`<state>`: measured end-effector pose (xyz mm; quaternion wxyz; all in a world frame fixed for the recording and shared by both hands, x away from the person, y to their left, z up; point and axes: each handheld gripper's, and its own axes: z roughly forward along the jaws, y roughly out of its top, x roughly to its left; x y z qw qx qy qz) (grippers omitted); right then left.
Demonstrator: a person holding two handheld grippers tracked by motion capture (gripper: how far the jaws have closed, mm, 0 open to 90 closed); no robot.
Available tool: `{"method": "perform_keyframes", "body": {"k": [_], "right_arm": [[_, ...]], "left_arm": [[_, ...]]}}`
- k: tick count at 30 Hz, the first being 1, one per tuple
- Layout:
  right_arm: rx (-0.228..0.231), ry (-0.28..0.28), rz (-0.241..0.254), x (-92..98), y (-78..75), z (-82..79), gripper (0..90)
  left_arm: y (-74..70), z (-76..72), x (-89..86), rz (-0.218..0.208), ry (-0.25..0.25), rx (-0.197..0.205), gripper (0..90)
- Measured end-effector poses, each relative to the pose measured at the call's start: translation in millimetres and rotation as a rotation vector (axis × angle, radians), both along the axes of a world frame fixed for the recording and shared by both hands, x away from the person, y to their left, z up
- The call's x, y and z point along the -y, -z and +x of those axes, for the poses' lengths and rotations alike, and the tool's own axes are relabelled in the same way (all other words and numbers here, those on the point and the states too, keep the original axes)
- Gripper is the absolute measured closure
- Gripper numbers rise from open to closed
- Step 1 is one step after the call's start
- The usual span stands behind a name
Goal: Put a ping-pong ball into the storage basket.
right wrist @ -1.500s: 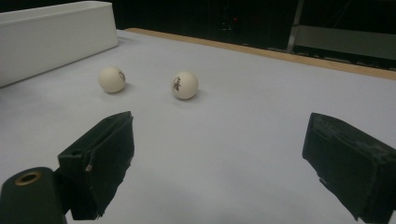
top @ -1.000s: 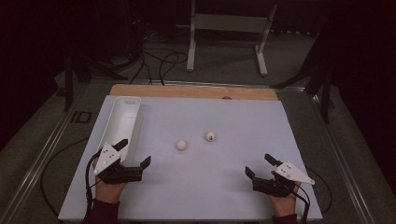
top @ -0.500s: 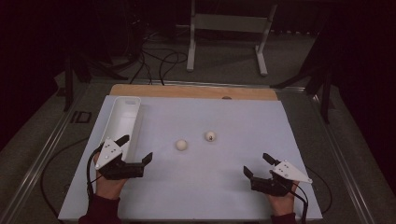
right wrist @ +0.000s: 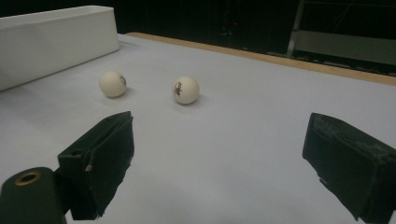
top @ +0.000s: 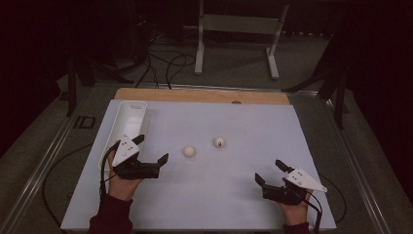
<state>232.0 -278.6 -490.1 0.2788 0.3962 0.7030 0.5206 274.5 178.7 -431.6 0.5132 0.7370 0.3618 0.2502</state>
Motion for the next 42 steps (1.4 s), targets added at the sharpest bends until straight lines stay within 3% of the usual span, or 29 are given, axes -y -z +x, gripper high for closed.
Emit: {"method": "perform_keyframes", "body": {"k": [12,21,42], "right_arm": [[0.011,0.005,0.004,1.2,-1.0,-1.1,8.8],[0.012,0.018,0.011,3.6,-1.6,-1.6,8.7],[0.015,0.034,0.020,7.5,-2.5,-2.8,8.8]], "left_arm": [[1.4,10.3,10.2,0.003,0.014,-0.038,0.2],[3.9,21.3,21.2,0.027,0.041,-0.059,0.2],[4.5,37.3,41.4,0.041,0.063,-0.063,0.2]]}}
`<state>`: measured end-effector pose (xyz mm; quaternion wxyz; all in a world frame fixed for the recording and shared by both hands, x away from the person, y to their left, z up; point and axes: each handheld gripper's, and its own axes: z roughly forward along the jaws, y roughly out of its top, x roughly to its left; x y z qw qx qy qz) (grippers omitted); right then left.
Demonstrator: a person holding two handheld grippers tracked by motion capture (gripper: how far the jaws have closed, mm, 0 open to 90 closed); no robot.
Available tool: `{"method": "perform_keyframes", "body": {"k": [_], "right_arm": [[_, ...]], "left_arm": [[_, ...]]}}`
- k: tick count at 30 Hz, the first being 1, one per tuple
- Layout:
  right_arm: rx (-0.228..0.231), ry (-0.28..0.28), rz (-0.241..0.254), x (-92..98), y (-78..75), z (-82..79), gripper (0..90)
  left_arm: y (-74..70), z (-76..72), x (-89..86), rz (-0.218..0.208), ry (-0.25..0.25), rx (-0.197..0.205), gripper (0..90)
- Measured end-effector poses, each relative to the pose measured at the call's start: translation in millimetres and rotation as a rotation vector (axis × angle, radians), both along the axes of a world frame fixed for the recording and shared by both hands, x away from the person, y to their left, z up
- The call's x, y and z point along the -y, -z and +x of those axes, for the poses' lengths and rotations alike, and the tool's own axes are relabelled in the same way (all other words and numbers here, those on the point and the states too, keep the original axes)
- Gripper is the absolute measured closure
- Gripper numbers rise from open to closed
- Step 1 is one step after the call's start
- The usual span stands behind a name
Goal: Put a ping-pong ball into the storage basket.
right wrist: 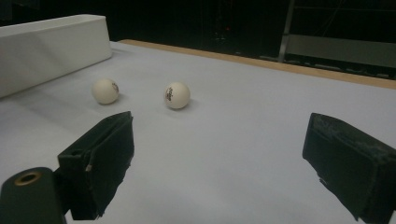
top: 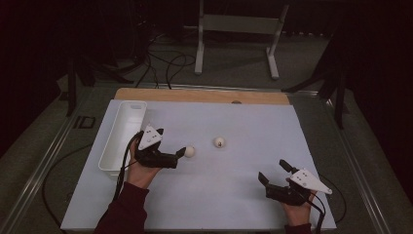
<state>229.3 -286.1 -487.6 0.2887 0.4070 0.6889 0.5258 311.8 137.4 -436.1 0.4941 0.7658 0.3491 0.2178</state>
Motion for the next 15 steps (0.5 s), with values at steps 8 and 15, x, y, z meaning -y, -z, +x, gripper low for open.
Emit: {"method": "perform_keyframes", "body": {"k": [8,15], "right_arm": [[-0.002,0.002,-0.003,0.6,0.3,0.0,8.7],[-0.003,-0.001,-0.007,-0.7,0.7,0.0,8.7]], "left_arm": [[3.0,6.9,8.0,-0.007,0.001,-0.003,0.2],[4.5,10.6,13.9,0.007,0.008,-0.004,0.2]]}}
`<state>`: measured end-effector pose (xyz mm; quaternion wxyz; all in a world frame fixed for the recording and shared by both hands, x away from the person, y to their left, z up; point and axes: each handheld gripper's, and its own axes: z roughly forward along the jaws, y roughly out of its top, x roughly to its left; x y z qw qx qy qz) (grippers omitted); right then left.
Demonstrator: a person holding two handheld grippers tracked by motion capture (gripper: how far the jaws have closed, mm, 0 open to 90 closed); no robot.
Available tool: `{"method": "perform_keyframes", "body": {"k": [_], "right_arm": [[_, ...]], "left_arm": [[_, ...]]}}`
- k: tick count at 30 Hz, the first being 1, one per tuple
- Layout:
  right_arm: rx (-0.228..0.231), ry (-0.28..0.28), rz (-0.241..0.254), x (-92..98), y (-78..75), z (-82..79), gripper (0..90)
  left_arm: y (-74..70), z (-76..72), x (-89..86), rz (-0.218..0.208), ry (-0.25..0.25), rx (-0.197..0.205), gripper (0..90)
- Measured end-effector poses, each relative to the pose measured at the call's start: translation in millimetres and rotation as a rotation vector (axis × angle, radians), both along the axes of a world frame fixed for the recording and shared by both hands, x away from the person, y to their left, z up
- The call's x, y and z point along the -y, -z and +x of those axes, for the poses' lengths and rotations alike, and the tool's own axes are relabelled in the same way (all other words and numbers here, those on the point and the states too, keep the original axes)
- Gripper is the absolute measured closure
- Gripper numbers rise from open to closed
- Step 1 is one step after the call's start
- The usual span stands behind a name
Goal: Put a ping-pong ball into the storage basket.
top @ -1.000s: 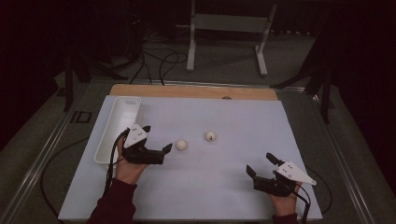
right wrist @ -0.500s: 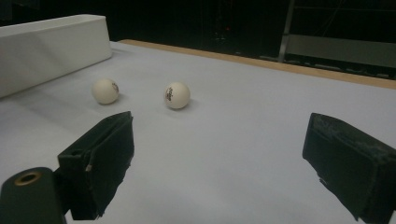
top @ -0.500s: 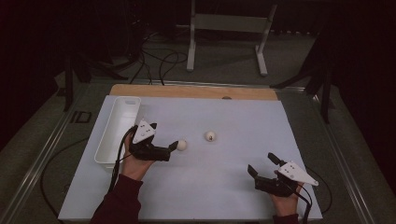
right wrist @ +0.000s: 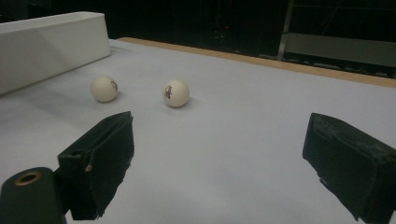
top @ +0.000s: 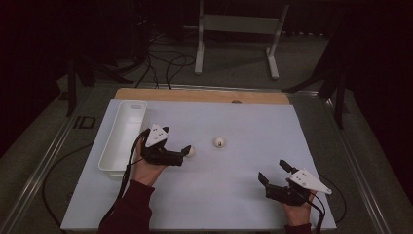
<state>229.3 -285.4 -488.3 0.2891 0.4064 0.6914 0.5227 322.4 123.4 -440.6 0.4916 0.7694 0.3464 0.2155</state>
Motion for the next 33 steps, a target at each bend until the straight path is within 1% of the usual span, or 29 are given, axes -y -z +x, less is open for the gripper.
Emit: {"method": "perform_keyframes", "body": {"k": [5,18,26,33], "right_arm": [[-0.003,-0.002,-0.006,-0.4,0.3,-0.2,8.7],[-0.007,-0.012,-0.011,-1.9,1.0,0.4,8.7],[-0.006,-0.011,-0.013,-1.9,1.0,0.6,8.7],[-0.006,-0.012,-0.013,-1.8,1.0,0.6,8.7]], "left_arm": [[4.4,5.4,2.9,0.006,-0.004,-0.018,0.2],[10.1,13.6,11.0,0.047,-0.008,-0.041,0.2],[13.7,19.8,14.1,0.060,-0.024,-0.058,0.3],[18.2,25.0,19.1,0.072,-0.022,-0.077,0.3]]}}
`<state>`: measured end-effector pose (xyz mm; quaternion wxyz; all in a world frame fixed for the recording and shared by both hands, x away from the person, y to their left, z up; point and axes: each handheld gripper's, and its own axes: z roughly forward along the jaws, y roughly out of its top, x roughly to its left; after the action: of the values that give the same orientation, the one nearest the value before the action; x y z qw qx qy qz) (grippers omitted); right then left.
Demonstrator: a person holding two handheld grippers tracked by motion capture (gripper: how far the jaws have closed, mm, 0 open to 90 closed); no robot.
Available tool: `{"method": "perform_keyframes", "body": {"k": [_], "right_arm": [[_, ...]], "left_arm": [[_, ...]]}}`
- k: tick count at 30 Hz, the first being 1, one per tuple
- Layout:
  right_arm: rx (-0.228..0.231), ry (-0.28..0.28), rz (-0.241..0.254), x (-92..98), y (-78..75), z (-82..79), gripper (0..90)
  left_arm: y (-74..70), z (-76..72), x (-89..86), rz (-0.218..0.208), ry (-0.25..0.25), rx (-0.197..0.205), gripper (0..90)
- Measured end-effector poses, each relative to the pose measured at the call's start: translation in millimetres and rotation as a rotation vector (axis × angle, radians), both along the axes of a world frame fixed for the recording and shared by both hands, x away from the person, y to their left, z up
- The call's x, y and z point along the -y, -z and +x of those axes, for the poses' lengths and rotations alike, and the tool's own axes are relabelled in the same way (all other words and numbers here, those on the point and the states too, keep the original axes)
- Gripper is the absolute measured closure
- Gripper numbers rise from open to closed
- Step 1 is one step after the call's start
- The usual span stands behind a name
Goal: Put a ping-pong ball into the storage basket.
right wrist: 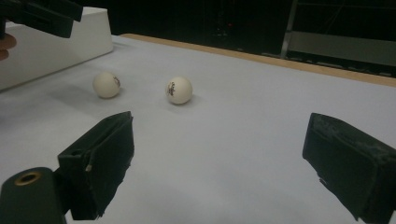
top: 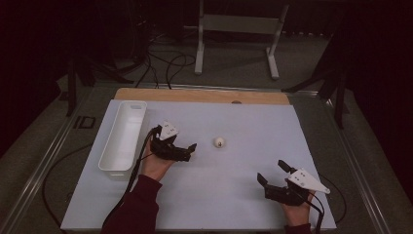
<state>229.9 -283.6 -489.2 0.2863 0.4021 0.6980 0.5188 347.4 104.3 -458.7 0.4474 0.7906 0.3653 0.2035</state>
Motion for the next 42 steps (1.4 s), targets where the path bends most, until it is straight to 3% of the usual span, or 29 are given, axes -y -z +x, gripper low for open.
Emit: {"method": "perform_keyframes", "body": {"k": [25,42], "right_arm": [[0.000,-0.003,-0.001,-0.1,0.1,0.2,8.7],[-0.001,-0.006,-0.004,-0.3,0.4,0.5,8.8]], "left_arm": [[15.2,10.9,5.9,0.029,0.014,-0.088,0.3],[21.6,16.9,10.2,0.087,0.015,-0.129,0.3]]}}
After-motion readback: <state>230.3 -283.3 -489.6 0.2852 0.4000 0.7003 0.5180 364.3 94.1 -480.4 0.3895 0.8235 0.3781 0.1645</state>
